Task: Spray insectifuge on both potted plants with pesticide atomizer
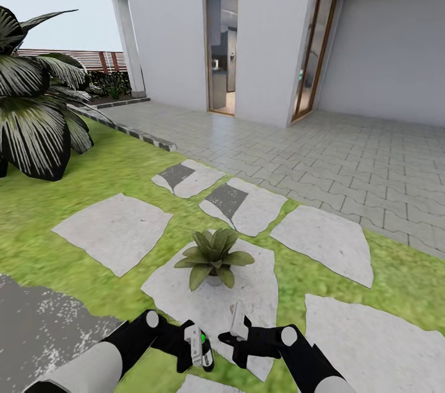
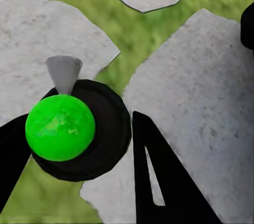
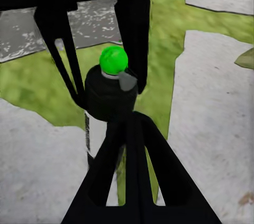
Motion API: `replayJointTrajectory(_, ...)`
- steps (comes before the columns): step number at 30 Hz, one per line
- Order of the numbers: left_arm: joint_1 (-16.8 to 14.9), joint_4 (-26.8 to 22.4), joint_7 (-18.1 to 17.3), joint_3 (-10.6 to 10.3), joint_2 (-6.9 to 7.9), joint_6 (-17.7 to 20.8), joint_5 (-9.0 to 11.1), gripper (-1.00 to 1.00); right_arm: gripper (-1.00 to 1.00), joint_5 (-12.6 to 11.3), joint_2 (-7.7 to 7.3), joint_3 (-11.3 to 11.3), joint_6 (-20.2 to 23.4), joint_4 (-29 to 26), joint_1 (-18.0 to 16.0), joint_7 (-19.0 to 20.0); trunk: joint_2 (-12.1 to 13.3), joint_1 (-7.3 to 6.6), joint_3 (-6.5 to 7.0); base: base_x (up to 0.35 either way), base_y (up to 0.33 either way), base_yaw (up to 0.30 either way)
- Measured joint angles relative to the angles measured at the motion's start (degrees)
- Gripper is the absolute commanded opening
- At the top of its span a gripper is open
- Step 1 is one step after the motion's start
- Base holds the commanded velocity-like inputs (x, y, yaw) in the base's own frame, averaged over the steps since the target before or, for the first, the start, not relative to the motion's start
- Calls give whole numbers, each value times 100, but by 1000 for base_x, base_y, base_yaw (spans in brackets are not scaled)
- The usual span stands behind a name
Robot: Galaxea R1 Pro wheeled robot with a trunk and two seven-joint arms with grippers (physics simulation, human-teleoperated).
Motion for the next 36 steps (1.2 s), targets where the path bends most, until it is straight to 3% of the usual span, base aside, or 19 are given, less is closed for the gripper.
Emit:
replayJointTrajectory(9, -9, -8, 10, -3, 735, 30, -3, -100, -100, 11, -16, -5, -2, 34, 0, -8, 0, 0, 0, 0, 0, 0)
replayJointTrajectory(10, -9, -8, 12, -4, 817, 33, -7, -100, 100, 14, -25, -10, -5, 41, 0, -13, 0, 0, 0, 0, 0, 0)
replayJointTrajectory(12, -9, -3, 173, 11, 960, 47, 2, -100, 100, 11, -56, -28, -7, 58, 0, -31, 0, 0, 0, 0, 0, 0)
replayJointTrajectory(18, 13, 46, 463, 16, 1030, 58, 10, -100, 100, 9, -119, -50, -9, 56, 3, -71, 0, 0, 0, 0, 0, 0)
replayJointTrajectory(20, 10, 44, 486, 82, 1043, 70, 32, -100, 100, 4, -228, -53, -10, 55, 9, -295, 0, 0, 0, 0, 0, 0)
replayJointTrajectory(22, 9, 39, 583, 217, 1045, 122, 46, -100, 100, -6, -398, -53, -9, 68, 22, -682, 0, 0, 0, 0, 0, 0)
replayJointTrajectory(24, 9, 39, 937, 547, 1036, 356, 60, -100, 100, -46, -523, -127, -5, 140, 53, -1353, 0, 0, 0, 0, 0, 0)
replayJointTrajectory(25, 10, 41, 1110, 760, 1018, 521, 66, -100, 100, -115, -577, -311, -6, 272, 119, -1833, 0, 0, 0, 0, 0, 0)
replayJointTrajectory(28, 10, 44, 1253, 1082, 967, 778, 79, -100, 100, -236, -667, -810, -35, 836, 335, -2918, 0, 0, -1, 0, 0, 0)
replayJointTrajectory(30, 10, 19, 1291, 1174, 899, 1072, 73, -100, 100, -268, -714, -1019, -102, 1330, 434, -3852, 0, 0, 0, 0, 0, 0)
replayJointTrajectory(33, -24, -42, 1303, 1207, 691, 1767, 41, -100, 100, -364, -812, -1114, -294, 1819, 479, -5014, 0, 0, 0, 0, 0, 0)
replayJointTrajectory(36, -49, -267, 1305, 1203, 490, 2465, 82, -100, 100, -556, -838, -1145, -536, 2122, 525, -5836, 0, 0, 0, 0, 0, 0)
